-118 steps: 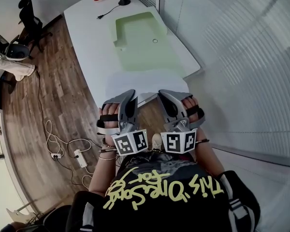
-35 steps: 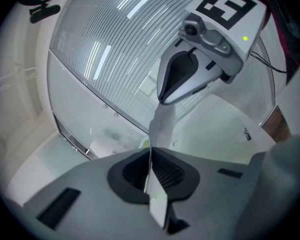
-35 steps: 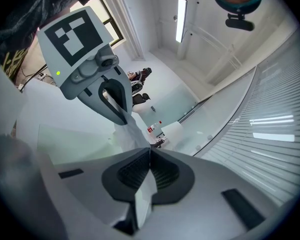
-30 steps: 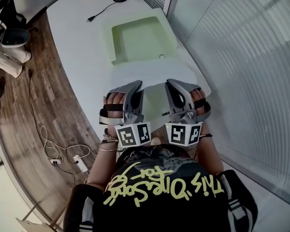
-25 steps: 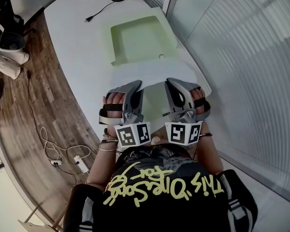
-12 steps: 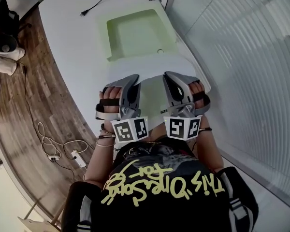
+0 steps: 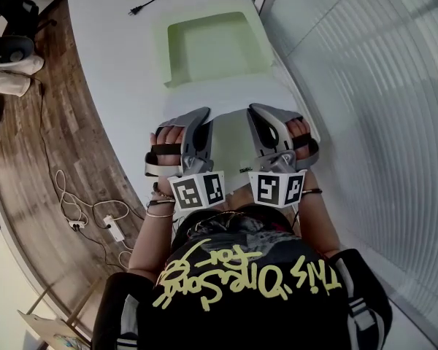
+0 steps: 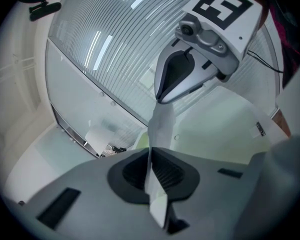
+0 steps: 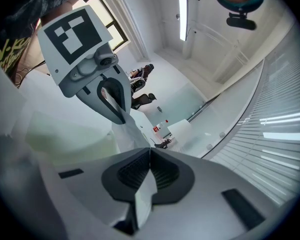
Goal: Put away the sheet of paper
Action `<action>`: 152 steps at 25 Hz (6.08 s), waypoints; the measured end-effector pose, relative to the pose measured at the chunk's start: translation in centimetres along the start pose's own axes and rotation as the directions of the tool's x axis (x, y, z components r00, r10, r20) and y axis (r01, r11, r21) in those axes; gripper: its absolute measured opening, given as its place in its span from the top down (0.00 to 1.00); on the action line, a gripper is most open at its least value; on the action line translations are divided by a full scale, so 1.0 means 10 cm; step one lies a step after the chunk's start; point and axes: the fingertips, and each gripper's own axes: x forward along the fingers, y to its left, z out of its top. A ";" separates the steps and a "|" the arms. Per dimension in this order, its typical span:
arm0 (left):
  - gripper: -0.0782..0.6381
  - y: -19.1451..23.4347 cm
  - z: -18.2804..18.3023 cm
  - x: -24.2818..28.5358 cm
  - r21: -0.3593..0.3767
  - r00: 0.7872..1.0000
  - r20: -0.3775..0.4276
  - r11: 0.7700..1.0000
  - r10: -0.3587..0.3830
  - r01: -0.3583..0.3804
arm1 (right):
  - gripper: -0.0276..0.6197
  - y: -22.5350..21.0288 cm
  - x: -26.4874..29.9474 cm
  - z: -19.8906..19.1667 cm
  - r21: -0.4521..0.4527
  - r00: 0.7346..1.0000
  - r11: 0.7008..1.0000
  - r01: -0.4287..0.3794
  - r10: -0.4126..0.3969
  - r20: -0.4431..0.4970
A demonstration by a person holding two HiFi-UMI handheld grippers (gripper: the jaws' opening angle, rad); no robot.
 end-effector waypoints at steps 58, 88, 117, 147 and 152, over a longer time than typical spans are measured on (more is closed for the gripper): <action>0.88 -0.47 -0.34 0.64 -0.081 0.980 -0.187 0.995 -0.066 0.052 | 0.95 0.44 0.47 -0.73 0.034 0.980 0.980 -0.197 0.197 0.011; 0.88 -0.39 -0.42 0.59 -0.133 0.974 -0.220 0.991 -0.058 0.029 | 0.95 0.50 0.48 -0.66 -0.005 0.972 0.972 -0.237 0.237 0.011; 0.88 -0.51 -0.48 0.69 -0.135 0.974 -0.214 0.990 -0.073 0.044 | 0.95 0.66 0.50 -0.81 0.000 0.971 0.971 -0.240 0.240 -0.009; 0.88 -0.49 -0.52 0.69 -0.149 0.976 -0.213 0.989 -0.052 0.020 | 0.95 0.62 0.54 -0.79 0.005 0.977 0.977 -0.211 0.211 -0.011; 0.88 -0.47 -0.50 0.69 -0.148 0.977 -0.210 0.989 -0.049 0.018 | 0.95 0.61 0.53 -0.79 0.003 0.978 0.978 -0.207 0.207 -0.015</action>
